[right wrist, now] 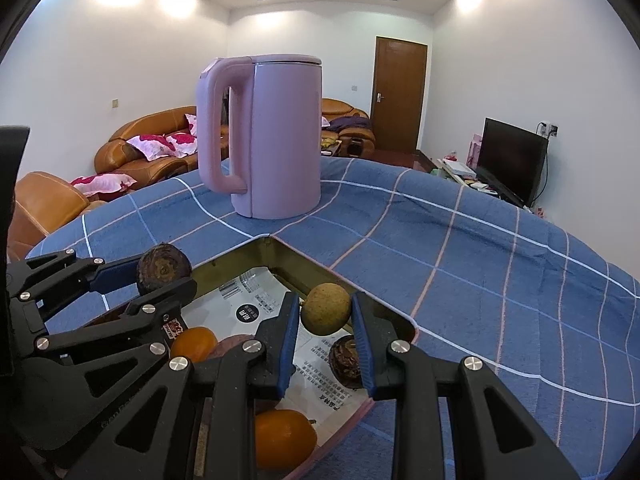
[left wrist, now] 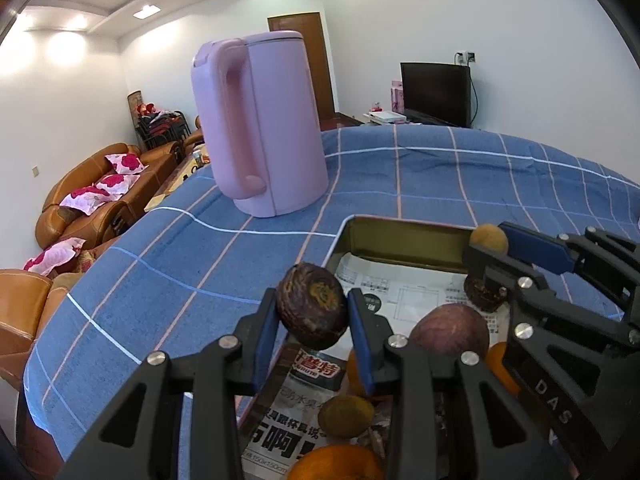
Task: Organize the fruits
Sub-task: 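Carry both held fruits over the pink tin, then open the left tool over the tin while the right tool releases the tan fruit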
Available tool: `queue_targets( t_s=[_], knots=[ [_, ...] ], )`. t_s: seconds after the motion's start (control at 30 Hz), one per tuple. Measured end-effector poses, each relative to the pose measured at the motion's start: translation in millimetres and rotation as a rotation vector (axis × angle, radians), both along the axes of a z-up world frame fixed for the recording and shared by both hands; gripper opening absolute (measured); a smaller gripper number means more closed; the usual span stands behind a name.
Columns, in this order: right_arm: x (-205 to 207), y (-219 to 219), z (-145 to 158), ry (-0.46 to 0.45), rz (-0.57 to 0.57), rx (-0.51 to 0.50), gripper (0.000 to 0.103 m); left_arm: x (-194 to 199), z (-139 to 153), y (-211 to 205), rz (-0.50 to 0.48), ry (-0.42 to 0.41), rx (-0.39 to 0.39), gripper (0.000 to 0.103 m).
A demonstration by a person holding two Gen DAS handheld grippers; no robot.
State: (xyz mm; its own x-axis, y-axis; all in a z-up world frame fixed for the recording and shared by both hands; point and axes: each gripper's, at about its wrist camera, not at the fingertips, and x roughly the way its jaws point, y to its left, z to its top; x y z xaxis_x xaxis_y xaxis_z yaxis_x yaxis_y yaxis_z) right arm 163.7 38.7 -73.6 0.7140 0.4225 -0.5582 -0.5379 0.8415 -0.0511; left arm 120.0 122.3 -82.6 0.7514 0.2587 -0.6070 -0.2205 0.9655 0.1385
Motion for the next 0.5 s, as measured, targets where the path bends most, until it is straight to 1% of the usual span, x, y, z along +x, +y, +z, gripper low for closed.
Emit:
queue_targets(
  t_s=[0.07, 0.1, 0.3, 0.33, 0.4, 0.5],
  knots=[
    [0.6, 0.8, -0.3, 0.004, 0.003, -0.002, 0.029, 0.7, -0.7, -1.2, -0.006, 0.005, -0.001, 0.037],
    [0.8, 1.0, -0.6, 0.006, 0.004, -0.003, 0.029, 1.1, -1.4, -2.0, -0.006, 0.008, -0.004, 0.040],
    [6.0, 5.2, -5.3, 0.044, 0.019, -0.021, 0.029, 0.4, -1.2, -5.7, -0.004, 0.012, 0.010, 0.039],
    [6.6, 4.6, -5.8, 0.046, 0.014, -0.020, 0.031, 0.3, -0.8, -5.0, -0.002, 0.013, 0.006, 0.040],
    [7.0, 2.8, -5.7, 0.046, 0.003, -0.015, 0.035, -0.1, -0.1, -3.8, 0.004, 0.014, 0.002, 0.043],
    [6.9, 1.1, -5.3, 0.046, 0.000, -0.009, 0.037, -1.4, 0.8, -1.4, 0.014, 0.010, -0.003, 0.048]
  ],
)
